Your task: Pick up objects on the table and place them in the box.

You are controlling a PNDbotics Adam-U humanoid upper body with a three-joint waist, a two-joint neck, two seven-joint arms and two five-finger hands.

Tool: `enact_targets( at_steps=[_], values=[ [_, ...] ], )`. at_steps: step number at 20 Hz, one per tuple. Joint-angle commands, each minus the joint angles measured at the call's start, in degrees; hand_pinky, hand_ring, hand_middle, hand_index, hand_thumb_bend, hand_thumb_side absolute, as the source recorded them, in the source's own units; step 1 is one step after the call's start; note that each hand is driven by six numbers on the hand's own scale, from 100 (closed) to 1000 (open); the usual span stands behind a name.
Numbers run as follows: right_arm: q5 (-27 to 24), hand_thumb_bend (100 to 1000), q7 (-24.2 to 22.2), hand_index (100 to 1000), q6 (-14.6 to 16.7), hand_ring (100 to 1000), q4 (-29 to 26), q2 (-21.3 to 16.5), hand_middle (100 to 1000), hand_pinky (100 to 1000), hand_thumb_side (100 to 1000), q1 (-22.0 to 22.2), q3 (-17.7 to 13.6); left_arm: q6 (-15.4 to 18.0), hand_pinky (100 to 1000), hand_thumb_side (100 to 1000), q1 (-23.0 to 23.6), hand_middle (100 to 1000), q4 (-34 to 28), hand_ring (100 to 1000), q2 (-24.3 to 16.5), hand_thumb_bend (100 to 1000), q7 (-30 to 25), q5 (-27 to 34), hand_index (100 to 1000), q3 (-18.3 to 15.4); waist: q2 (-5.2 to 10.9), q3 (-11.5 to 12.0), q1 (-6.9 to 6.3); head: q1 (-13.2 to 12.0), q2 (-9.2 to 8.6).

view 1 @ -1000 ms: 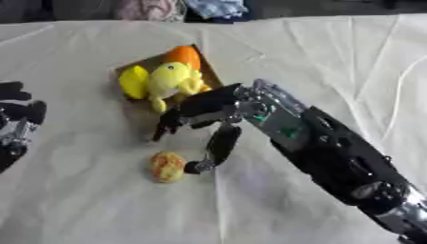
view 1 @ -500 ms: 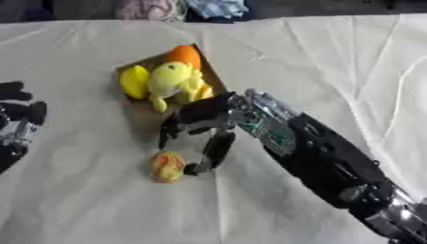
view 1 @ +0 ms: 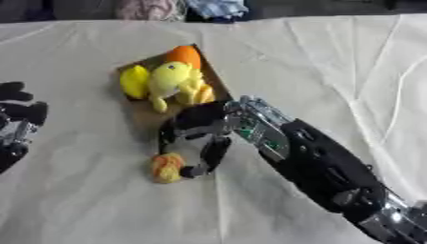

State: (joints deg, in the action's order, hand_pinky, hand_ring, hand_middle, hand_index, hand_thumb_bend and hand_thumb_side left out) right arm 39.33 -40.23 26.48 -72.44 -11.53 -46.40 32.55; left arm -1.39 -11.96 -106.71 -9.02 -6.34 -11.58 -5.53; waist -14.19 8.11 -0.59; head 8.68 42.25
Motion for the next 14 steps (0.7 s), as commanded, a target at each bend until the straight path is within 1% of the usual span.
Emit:
enact_targets(
  at_steps=[1, 3, 4, 5, 6, 7, 8, 9, 11, 12, 14],
  values=[
    [0.1, 194, -2.4, 738, 2.7, 757, 0.0, 0.5, 749, 747, 236, -0.5, 0.3, 0.1, 641, 460, -0.6, 617, -1.0, 582, -0.5, 493, -0.2, -0.2, 772, -0.2, 0.53, 0.1, -0.17, 0.1, -0.29],
    [0.0, 163, -1.5, 676, 2.8, 743, 0.1, 0.6, 725, 738, 194, -0.5, 0.1, 0.1, 641, 460, -0.6, 617, -0.9, 582, -0.5, 493, -0.1, -0.2, 772, -0.2, 0.54, 0.0, -0.16, 0.0, -0.3],
    [-0.1, 160, -0.6, 668, 2.7, 741, 0.0, 0.6, 722, 737, 189, -0.4, 0.0, 0.1, 641, 460, -0.6, 617, -0.9, 582, -0.5, 493, -0.1, -0.2, 772, -0.2, 0.55, 0.0, -0.15, 0.0, -0.29],
    [-0.1, 130, 0.7, 579, 2.7, 724, -0.2, 0.5, 693, 728, 145, -0.5, -0.2, 0.1, 640, 460, -0.5, 617, -0.9, 582, -0.5, 493, -0.1, -0.2, 772, -0.2, 0.57, 0.0, -0.14, 0.0, -0.3],
    [-0.2, 126, 2.1, 567, 2.7, 722, -0.3, 0.5, 689, 727, 139, -0.6, -0.3, 0.0, 640, 460, -0.5, 617, -0.9, 582, -0.5, 493, -0.1, -0.2, 772, -0.2, 0.58, 0.0, -0.13, 0.0, -0.29],
    [-0.3, 100, 3.7, 491, 2.7, 705, -0.5, 0.4, 659, 718, 100, -0.7, -0.5, 0.0, 640, 460, -0.5, 616, -0.9, 581, -0.5, 493, -0.1, -0.2, 772, -0.2, 0.6, -0.1, -0.13, 0.0, -0.28],
    [-0.6, 100, 5.5, 468, 2.5, 698, -0.8, 0.2, 648, 714, 100, -0.8, -0.7, 0.0, 640, 460, -0.5, 616, -0.9, 581, -0.5, 493, 0.0, -0.2, 771, -0.3, 0.62, -0.1, -0.13, 0.0, -0.29],
    [-0.9, 100, 7.3, 425, 2.3, 681, -1.0, 0.1, 625, 703, 100, -0.9, -0.9, 0.0, 640, 460, -0.6, 616, -0.9, 581, -0.5, 493, 0.0, -0.2, 771, -0.3, 0.63, -0.1, -0.14, 0.0, -0.3],
    [-1.8, 100, 10.8, 385, 1.8, 666, -1.6, -0.4, 606, 693, 100, -1.2, -1.4, 0.0, 640, 460, -0.6, 616, -0.9, 581, -0.5, 493, 0.1, -0.2, 771, -0.3, 0.66, -0.1, -0.17, -0.1, -0.3],
    [-2.4, 100, 12.3, 379, 1.4, 663, -2.0, -0.7, 603, 691, 100, -1.4, -1.5, 0.0, 640, 460, -0.5, 616, -0.9, 581, -0.6, 493, 0.1, -0.2, 771, -0.4, 0.68, -0.1, -0.18, -0.1, -0.29],
    [-3.6, 100, 14.2, 368, 0.7, 660, -3.0, -1.5, 599, 689, 100, -1.9, -1.8, 0.0, 640, 460, -0.5, 615, -0.9, 581, -0.6, 492, 0.3, -0.2, 771, -0.5, 0.74, -0.2, -0.18, -0.1, -0.27]
  ],
)
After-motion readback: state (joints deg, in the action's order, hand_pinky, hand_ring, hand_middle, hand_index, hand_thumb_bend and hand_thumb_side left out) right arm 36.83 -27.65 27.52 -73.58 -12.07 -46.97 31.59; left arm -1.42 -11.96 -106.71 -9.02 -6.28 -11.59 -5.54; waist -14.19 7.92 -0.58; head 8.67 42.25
